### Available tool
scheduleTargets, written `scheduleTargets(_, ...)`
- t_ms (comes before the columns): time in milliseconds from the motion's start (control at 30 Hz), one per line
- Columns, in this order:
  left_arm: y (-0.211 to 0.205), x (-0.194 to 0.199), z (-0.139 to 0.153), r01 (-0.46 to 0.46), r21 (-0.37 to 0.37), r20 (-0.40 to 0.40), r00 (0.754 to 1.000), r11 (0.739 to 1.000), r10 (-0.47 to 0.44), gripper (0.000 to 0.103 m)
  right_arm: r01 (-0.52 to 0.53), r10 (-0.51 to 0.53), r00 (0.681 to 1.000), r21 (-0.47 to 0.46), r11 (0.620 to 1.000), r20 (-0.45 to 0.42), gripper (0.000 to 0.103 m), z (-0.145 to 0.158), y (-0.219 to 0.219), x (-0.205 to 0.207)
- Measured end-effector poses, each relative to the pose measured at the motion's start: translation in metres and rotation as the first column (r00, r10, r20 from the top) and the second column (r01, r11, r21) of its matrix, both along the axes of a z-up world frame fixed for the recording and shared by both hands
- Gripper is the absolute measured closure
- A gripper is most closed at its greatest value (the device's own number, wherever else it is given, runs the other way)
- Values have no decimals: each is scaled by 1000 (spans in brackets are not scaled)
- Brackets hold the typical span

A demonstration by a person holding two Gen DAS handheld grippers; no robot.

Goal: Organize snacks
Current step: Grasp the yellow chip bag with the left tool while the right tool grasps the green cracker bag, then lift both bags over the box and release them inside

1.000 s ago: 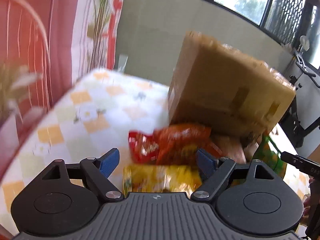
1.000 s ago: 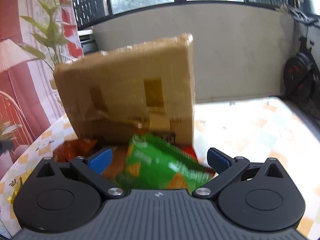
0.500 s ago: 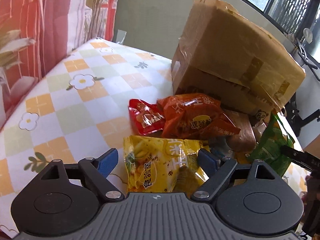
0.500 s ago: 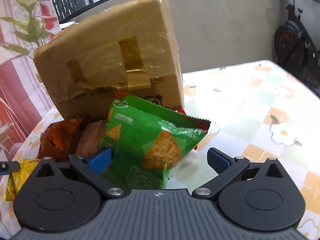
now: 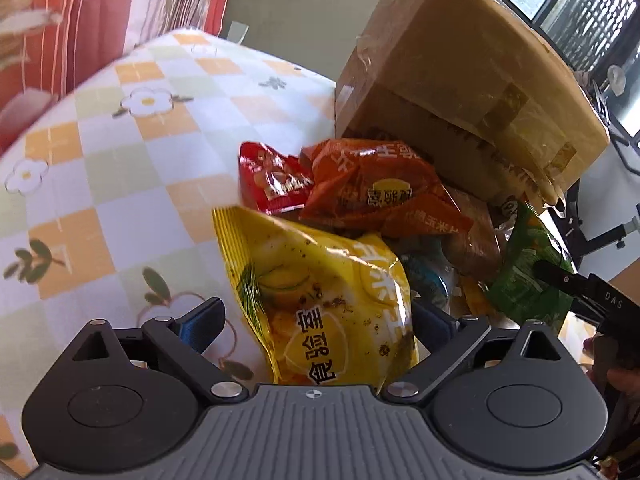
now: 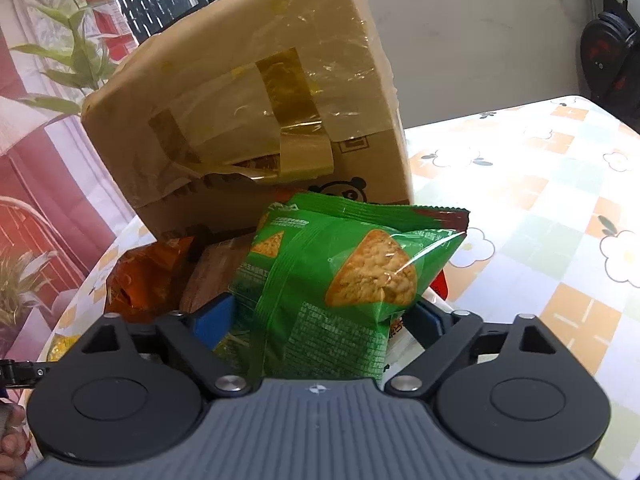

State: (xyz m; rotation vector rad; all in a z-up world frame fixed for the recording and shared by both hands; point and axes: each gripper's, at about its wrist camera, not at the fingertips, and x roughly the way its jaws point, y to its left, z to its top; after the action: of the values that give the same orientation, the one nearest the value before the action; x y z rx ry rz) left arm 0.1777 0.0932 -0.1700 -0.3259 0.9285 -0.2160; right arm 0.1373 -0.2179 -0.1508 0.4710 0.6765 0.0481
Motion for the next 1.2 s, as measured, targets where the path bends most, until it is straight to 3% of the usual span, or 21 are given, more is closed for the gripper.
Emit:
scheduleTargets(67, 1, -1, -1, -6, -17, 2, 1000, 1000, 6, 9, -3, 3, 1000, 4, 1000, 0, 17, 1, -1, -1)
scheduleTargets(100, 1, -1, -1, -1, -36, 12, 1000, 999, 2, 23, -4, 4, 1000, 4, 1000, 0, 18, 1, -1, 0)
scheduleTargets(133, 1, -2, 1, 9, -52, 24, 1000, 999, -8, 31, -6, 6, 1000, 4, 1000, 0, 19, 2, -1, 0)
scheduleTargets(200, -4, -4, 6, 31, -12, 50, 998, 999, -30, 37, -11, 11, 1000, 3, 1000, 5, 21, 3, 0, 0)
scheduleTargets(600, -24, -14, 53, 82, 21, 182, 980, 996, -84, 38, -71, 72, 997, -33, 997, 27, 40, 20, 8, -5)
scheduleTargets(767, -30, -11, 64, 91, 10, 193, 977, 996, -91, 38, -101, 105, 992, -54, 993, 70, 42, 35, 12, -16)
scheduleTargets(1200, -40, -8, 102, 108, 22, 320, 941, 994, -109, 38, -100, 106, 981, -44, 994, 165, 43, 67, -2, -36)
